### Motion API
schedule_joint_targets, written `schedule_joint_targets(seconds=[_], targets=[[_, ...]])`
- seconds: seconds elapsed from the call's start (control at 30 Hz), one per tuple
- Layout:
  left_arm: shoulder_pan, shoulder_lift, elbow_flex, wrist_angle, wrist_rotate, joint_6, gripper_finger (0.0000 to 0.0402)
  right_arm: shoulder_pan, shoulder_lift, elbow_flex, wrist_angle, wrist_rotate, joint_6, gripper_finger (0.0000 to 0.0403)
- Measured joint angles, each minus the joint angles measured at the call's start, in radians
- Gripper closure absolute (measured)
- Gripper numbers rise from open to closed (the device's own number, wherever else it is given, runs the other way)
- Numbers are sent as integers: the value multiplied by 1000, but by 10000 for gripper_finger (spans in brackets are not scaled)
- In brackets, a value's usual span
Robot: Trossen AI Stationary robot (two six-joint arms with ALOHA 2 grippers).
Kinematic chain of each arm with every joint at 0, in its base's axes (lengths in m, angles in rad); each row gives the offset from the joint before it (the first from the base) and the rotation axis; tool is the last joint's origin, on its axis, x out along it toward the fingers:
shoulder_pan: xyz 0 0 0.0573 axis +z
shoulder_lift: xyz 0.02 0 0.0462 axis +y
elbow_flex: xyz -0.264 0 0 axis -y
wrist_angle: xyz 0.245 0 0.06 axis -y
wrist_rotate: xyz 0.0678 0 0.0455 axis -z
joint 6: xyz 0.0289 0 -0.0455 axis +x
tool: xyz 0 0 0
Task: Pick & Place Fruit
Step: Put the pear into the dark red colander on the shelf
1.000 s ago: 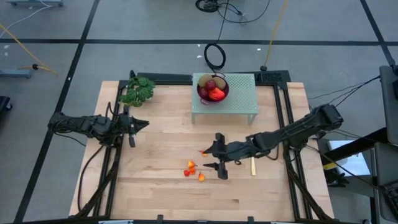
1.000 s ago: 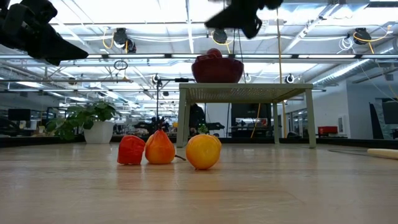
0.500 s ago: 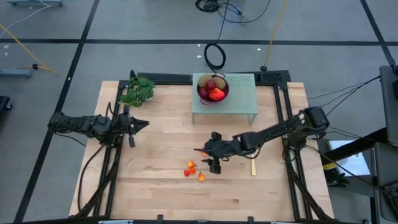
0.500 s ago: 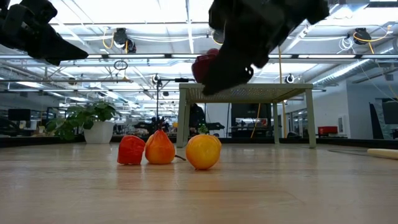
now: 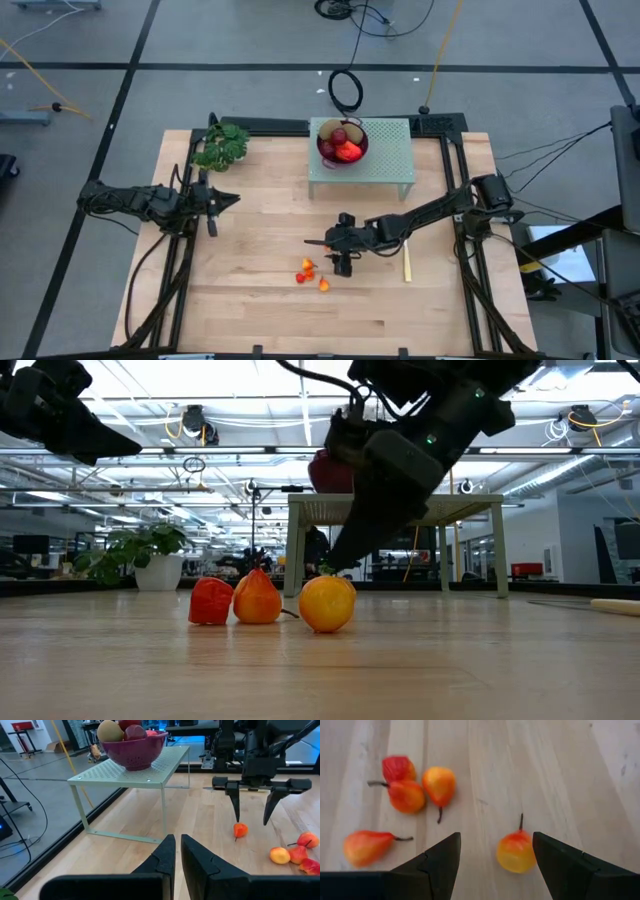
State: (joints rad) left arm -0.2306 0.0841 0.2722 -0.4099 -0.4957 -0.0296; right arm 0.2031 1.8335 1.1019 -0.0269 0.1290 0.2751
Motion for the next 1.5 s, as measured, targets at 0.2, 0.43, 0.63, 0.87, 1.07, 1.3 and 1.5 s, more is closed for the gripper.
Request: schedule_joint_targets(seconds=[0.2, 0.43, 0.63, 0.87, 1.07, 1.3, 1.5], targets=[[0, 0, 0, 0, 0, -1, 369, -19, -2, 0, -5, 9, -27, 161], [0, 0, 0, 0, 0, -1, 369, -48, -1, 0, -8, 23, -26, 161], [0, 0, 0, 0, 0, 5, 369, -53, -2, 0, -8, 19, -26, 161], [0, 0, 0, 0, 0, 8, 369, -51, 29, -1, -6, 22, -26, 161], [0, 0, 0, 1, 0, 1, 369, -51, 77, -2, 2, 0, -25, 161], [-1, 0, 0, 109, 179, 22, 369, -53, 77, 0, 17, 0, -8, 161], [0, 0, 0, 141, 295, 29, 369, -53, 75, 0, 21, 0, -7, 161]])
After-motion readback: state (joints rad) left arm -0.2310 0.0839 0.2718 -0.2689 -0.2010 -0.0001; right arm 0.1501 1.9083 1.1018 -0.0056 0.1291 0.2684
